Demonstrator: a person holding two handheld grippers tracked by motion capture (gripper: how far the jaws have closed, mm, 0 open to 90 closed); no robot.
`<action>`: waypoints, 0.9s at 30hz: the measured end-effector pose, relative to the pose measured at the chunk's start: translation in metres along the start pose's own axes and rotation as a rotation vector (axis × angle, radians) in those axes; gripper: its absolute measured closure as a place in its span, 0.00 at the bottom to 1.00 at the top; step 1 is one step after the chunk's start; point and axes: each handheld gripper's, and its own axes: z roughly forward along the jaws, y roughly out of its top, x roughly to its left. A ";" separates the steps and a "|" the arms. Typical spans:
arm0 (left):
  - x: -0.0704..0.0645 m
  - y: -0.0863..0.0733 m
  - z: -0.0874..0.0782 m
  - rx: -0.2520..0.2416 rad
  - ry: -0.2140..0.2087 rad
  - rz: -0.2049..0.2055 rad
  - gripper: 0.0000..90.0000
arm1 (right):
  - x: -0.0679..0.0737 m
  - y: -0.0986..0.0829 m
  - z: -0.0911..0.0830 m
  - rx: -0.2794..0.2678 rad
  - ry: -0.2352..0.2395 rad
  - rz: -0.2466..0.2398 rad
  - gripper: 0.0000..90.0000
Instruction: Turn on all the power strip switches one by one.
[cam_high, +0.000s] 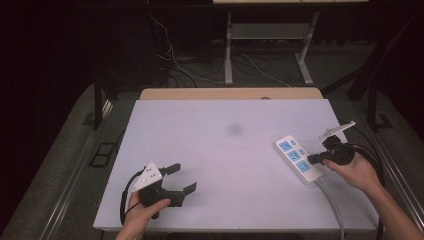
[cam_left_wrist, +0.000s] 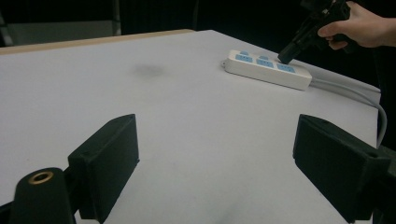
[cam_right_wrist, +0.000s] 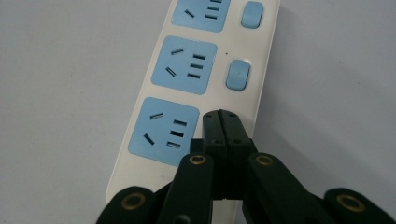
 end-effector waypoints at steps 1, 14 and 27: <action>0.000 0.000 0.000 0.000 0.001 -0.003 0.14 | 0.001 0.001 0.000 0.006 -0.002 0.001 1.00; 0.003 0.000 -0.003 -0.007 0.008 -0.011 0.14 | -0.001 0.001 -0.003 0.011 0.000 0.028 1.00; 0.003 0.000 -0.003 -0.013 0.013 -0.015 0.14 | -0.001 -0.001 -0.012 -0.010 0.011 0.031 1.00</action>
